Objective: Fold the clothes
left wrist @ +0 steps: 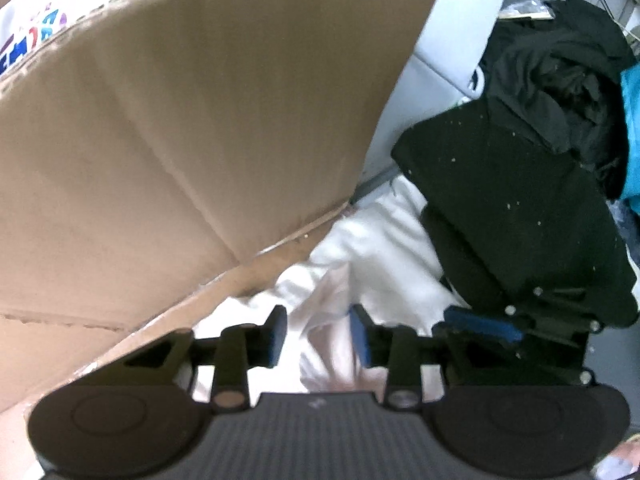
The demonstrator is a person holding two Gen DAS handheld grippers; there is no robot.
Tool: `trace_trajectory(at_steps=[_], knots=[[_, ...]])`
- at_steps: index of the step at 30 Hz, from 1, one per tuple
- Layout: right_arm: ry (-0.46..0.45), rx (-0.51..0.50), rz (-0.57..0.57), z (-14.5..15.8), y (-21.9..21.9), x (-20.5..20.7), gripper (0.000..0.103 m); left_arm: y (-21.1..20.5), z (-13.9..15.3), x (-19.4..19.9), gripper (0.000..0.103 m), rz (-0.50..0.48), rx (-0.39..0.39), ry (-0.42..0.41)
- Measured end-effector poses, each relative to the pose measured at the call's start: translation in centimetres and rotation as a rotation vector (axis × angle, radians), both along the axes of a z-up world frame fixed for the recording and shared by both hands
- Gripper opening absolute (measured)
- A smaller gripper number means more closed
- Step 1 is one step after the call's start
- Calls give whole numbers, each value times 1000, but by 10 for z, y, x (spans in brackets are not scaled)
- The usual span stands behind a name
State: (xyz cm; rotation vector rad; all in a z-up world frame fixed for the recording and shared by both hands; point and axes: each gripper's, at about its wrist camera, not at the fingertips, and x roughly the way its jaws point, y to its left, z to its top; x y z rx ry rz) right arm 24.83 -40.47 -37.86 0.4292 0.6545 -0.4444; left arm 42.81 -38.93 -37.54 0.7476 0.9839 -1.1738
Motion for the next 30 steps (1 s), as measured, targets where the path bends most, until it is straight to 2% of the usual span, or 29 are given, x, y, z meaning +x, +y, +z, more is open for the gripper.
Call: trace_trajectory(at_steps=[3,5,7,10,14,18,24,27,30], knots=[[3,5,18,-3,1,10,24,2,-2,0,33,-5,16,2],[10,7,27,-5,-3,23,25,3,-3,0,26,-15,30,-1],[23,9,43,-11,-5,33,25,3,-2,0,9,-19,33,2],[48,11,67,-17,-9,42,24,2,3,2,5,-8,18,10],[37,13,36,-12,-22,38,1,-5,15,4,3,17,-24,24],[33,15,-18,-7,-40,26,0,-15,22,4,3,49,-54,41],[16,22,-49,0,-55,6,0,-39,14,-2,3,50,-60,64],[-39,37,-26,9,-52,-5,0,-49,8,-5,4,48,-53,27],[-94,80,51,9,-51,-8,2,-49,10,-1,13,74,-59,33]])
